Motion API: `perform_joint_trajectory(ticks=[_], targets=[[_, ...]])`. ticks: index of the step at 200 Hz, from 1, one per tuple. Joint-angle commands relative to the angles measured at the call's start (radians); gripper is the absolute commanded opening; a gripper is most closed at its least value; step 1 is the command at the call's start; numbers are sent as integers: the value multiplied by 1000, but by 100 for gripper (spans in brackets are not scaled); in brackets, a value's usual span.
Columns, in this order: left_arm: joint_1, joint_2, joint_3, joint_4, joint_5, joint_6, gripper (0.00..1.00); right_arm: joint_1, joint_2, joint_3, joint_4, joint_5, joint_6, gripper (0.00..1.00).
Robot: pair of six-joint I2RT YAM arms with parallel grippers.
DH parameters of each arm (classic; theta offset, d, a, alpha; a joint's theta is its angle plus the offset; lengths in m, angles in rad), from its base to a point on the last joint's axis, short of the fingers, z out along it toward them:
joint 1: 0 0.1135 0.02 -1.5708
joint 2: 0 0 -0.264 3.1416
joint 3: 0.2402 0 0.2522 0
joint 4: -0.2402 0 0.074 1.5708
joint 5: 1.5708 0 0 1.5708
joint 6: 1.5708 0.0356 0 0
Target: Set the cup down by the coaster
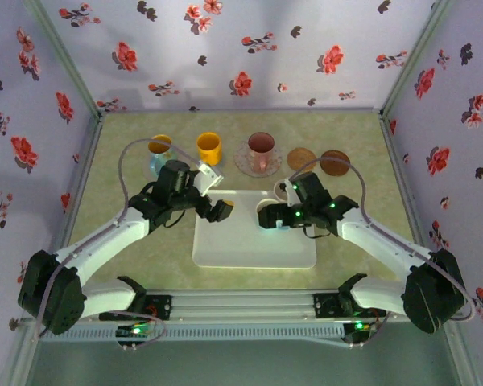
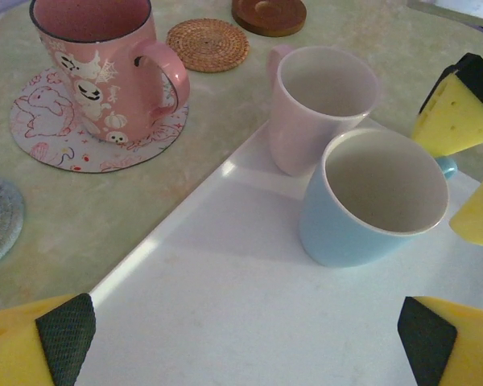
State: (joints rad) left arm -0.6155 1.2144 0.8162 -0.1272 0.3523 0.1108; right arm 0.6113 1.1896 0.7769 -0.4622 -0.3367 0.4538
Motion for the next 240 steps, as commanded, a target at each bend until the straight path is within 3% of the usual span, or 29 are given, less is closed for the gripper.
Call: perform_joint_trajectory(ticks=[1,118,177,240], targets=[[-7,5,-6,23,20,1,100,20,-4,26,-50,-19,-2,99],[-7,11,-11,37,20,9,100,98,-31,19,-43,38,74,99],[-7,5,-19,38,22,14,100,99,-55,73,-218,206,-18,98],[-7,-27,-34,4,42,16,100,114,-11,91,-288,239,-77,91]])
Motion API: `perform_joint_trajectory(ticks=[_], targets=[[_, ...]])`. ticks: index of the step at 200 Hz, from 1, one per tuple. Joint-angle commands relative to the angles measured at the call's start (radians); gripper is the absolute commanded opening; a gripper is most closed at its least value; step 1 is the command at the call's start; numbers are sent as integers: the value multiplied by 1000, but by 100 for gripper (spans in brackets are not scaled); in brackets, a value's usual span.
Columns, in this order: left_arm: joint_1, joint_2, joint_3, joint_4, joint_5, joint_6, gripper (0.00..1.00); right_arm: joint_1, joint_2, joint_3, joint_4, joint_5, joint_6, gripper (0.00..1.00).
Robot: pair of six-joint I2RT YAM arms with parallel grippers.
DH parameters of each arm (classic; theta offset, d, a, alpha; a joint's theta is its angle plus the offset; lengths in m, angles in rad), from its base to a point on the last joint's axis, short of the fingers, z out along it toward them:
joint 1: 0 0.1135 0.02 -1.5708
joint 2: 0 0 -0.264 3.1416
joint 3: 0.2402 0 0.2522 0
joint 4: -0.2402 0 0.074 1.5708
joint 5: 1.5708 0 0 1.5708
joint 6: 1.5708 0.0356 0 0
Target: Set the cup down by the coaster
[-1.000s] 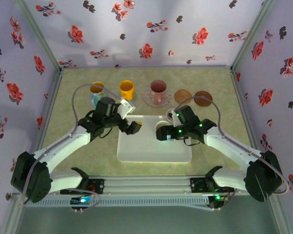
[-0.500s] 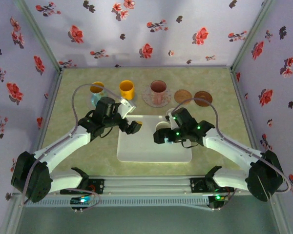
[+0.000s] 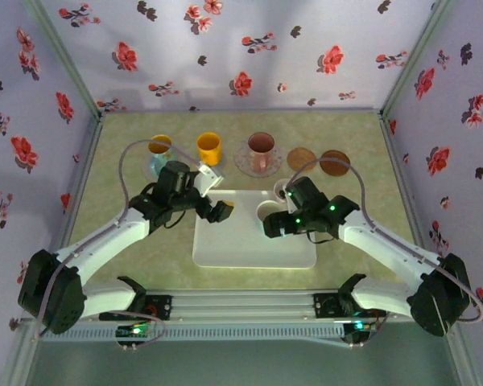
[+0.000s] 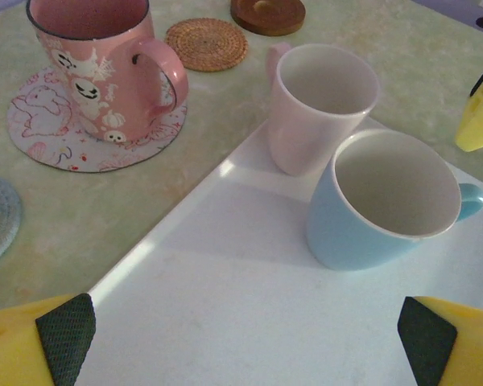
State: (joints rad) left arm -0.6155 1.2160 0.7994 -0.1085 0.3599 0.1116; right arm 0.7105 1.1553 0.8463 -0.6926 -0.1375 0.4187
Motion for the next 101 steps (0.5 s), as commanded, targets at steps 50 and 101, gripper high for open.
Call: perform_joint_trajectory(ticks=[50,101], targets=[[-10,-60,-41,-42,115,17,100,45,67,17,-57,71,-51,86],[-19,-80,-51,-162,207,125,100,57,103,12,-35,92,-50,76]])
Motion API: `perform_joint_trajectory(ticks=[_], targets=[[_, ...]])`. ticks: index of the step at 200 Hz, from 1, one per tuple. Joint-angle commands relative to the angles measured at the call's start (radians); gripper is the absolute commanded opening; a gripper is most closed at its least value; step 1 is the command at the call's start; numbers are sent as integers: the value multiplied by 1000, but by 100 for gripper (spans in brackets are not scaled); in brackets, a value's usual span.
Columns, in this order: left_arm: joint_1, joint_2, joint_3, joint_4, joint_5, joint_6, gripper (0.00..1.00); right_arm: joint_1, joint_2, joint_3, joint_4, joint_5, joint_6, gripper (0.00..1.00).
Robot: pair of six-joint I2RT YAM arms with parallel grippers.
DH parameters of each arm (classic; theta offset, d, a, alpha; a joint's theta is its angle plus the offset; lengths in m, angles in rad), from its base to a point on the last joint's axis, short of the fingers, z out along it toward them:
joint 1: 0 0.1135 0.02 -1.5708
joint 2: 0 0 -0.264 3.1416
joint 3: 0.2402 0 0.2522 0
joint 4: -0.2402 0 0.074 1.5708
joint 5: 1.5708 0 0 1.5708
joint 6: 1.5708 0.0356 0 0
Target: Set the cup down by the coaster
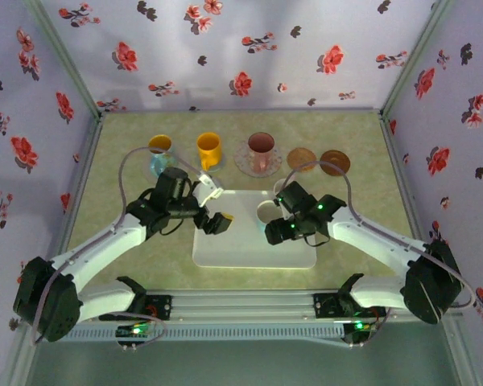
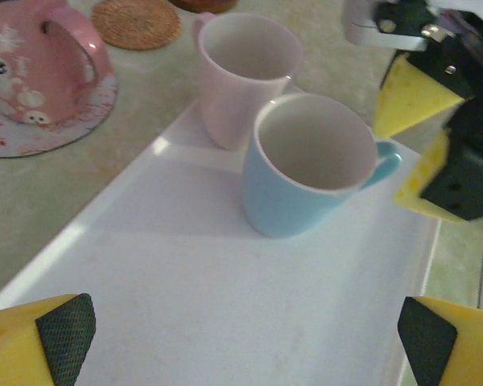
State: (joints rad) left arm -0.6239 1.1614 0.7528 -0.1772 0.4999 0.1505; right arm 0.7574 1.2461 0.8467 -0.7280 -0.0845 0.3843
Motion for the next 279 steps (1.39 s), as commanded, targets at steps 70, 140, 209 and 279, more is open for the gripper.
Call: perform_joint_trajectory(ticks=[70,140,209,279], targets=[[-22,-67,-83,-36,65,93,100,23,54,24,17,102,-19,64],[-25,-110,-147,-43,20,107,100,39,106,43,47,126,-37,54],[-25,-154,-195,-39,-14,83,100,52,143,51,69,141,-43,45],[-24,-160,-197,-39,-32,72,100,59,158,60,64,167,-56,33]])
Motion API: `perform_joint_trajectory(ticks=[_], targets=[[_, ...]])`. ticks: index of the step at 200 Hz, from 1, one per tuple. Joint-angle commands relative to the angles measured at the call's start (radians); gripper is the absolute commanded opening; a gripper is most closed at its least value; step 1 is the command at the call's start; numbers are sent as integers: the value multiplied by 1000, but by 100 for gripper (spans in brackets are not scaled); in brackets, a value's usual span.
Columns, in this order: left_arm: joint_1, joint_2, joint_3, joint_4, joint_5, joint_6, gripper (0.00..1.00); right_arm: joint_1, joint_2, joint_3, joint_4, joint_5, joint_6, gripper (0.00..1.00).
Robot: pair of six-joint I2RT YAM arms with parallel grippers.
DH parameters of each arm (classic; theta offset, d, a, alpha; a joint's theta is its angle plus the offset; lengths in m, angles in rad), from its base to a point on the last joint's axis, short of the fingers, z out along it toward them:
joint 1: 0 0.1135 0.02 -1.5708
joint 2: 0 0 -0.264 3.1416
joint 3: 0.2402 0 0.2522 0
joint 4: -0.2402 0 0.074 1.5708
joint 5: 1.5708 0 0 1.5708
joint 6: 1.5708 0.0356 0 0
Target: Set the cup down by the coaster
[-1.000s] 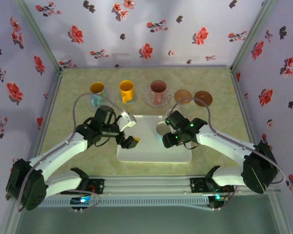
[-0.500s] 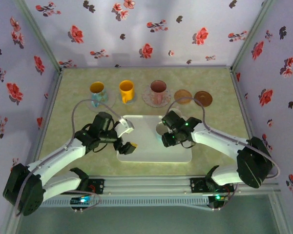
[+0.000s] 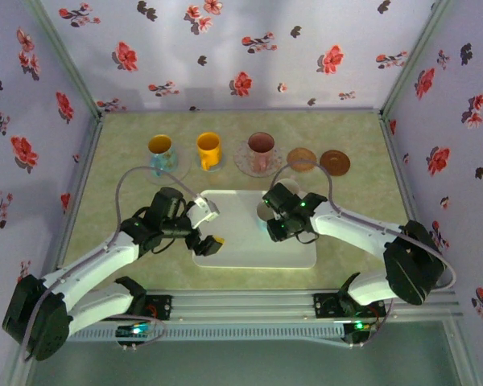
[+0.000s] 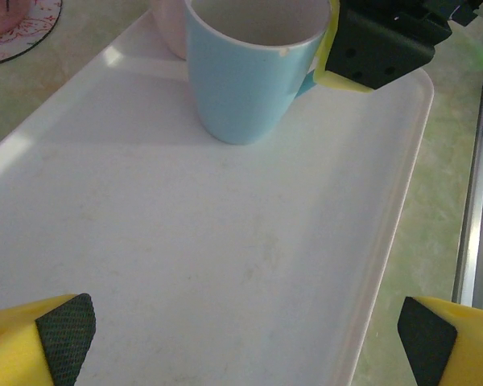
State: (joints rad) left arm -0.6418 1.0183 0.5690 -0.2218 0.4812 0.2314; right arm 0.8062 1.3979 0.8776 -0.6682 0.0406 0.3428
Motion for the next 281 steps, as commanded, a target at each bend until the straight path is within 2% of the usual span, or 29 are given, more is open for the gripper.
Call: perform_joint_trajectory(ticks=[1,66,75,87,188,253,281], targets=[[-7,-17,-13,6,-13,-9,100,10,6,29,4,42,-15,32],[-7,-18,-6,14,-31,-23,100,28,-29,20,23,64,-32,21],[-7,-18,-4,18,-31,-26,100,31,-45,11,38,56,-40,15],[-7,-20,-2,18,-30,-27,100,34,-64,0,59,48,-46,0],[-7,-64,38,20,-64,-55,100,44,-217,10,125,45,-80,0],[-7,-43,77,93,-94,-61,100,33,-293,145,138,87,-167,0],[-7,-11,99,144,-94,-66,100,-10,-295,201,129,90,-191,0]])
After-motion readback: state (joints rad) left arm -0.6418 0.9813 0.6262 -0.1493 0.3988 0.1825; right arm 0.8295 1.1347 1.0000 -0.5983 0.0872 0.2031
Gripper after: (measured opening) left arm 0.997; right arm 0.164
